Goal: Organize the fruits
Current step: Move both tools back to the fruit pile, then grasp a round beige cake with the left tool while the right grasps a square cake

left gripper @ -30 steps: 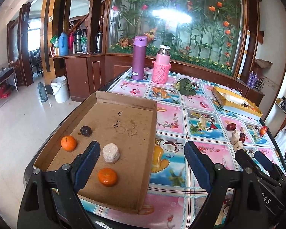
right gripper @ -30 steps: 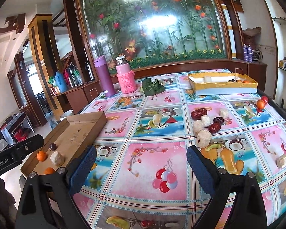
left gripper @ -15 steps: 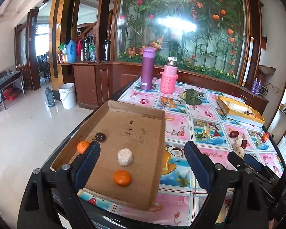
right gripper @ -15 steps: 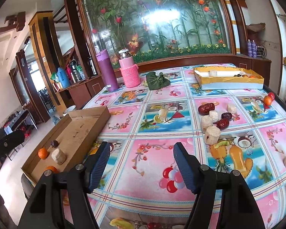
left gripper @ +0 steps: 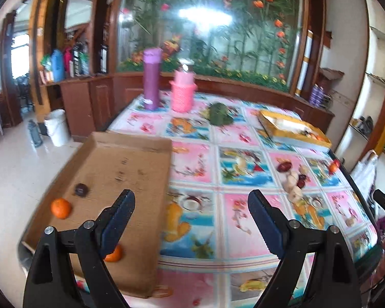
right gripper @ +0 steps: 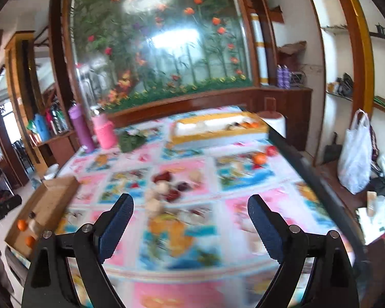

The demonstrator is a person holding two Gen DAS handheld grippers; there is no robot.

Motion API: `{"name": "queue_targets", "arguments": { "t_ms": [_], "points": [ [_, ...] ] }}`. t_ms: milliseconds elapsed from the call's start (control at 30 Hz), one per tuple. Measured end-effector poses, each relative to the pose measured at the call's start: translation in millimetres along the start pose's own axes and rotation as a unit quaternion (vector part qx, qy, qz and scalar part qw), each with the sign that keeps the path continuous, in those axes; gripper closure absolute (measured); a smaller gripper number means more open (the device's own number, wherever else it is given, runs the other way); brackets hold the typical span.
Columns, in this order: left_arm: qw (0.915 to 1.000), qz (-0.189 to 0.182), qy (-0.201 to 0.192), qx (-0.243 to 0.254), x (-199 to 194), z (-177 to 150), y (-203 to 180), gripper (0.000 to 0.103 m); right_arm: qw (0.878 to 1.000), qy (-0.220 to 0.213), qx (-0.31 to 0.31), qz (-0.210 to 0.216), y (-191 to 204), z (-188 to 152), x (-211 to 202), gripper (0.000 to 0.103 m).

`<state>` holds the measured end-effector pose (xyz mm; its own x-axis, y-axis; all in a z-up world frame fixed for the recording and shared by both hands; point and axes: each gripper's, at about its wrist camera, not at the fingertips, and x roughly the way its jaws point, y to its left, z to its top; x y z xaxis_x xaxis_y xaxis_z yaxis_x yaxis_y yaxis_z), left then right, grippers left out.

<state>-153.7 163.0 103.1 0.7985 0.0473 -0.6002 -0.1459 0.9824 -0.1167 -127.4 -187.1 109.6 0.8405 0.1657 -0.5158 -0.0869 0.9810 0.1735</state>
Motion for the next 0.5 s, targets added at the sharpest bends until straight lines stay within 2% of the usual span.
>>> {"name": "queue_targets", "arguments": {
  "t_ms": [33, 100, 200, 367, 433, 500],
  "points": [
    [0.9998, -0.012, 0.013, 0.005, 8, -2, -5, 0.014, 1.000, 0.012, 0.001, -0.013, -17, -2, -3, 0.014],
    [0.9990, -0.025, 0.034, 0.017, 23, -6, -18, 0.014, 0.999, 0.035, -0.001, -0.034, -38, -7, -5, 0.031],
    [0.9964, -0.049, 0.061, 0.033, 44, -11, -39, 0.014, 0.997, 0.079, 0.006, -0.025, -56, -16, 3, 0.041],
    [0.9871, -0.111, 0.095, 0.066, 69, -10, -86, 0.014, 0.992, 0.125, -0.002, -0.034, -73, -26, 26, 0.042],
    [0.9816, -0.137, 0.104, 0.084, 79, -7, -108, 0.021, 0.989, 0.144, 0.010, -0.024, -81, -27, 39, 0.042],
    [0.9783, -0.143, 0.105, 0.107, 90, -6, -129, 0.027, 0.987, 0.162, 0.019, -0.007, -84, -29, 54, 0.042]
  ]
}}
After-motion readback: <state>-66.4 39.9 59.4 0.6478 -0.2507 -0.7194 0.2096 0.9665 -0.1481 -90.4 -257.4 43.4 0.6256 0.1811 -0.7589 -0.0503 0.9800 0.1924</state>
